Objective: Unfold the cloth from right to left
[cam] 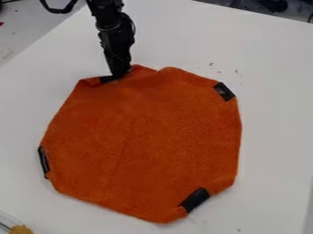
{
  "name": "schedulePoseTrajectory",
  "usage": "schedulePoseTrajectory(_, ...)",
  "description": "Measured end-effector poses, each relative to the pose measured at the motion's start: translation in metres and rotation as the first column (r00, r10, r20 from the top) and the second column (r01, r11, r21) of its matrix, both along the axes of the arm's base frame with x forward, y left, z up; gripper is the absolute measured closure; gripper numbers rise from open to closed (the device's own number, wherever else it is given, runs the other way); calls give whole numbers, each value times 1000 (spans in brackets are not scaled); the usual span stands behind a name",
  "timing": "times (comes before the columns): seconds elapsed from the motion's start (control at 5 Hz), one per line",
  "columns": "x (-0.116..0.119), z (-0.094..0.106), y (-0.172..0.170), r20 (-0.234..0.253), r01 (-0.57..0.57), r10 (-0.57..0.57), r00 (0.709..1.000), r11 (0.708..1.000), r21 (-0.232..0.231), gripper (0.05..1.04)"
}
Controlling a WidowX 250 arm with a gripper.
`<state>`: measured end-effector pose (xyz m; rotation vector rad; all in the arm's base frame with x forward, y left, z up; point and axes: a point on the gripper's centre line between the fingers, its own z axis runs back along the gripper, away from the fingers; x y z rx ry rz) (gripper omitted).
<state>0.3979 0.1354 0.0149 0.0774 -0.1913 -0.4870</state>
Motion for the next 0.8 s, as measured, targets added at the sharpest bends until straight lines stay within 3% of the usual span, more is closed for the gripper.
schedulePoseTrajectory(0.2, 4, 0, 5, -17, 21, -21, 1000, 1000, 13, 853)
schedulePoseTrajectory(0.4, 7, 2, 15, -37, 31, -29, 999, 998, 46, 596)
schedulePoseTrajectory(0.6, 14, 7, 31, -21, 31, -29, 999, 995, 93, 291)
schedulePoseTrajectory(0.8, 26, 2, 43, -17, 51, -49, 999, 991, 121, 84)
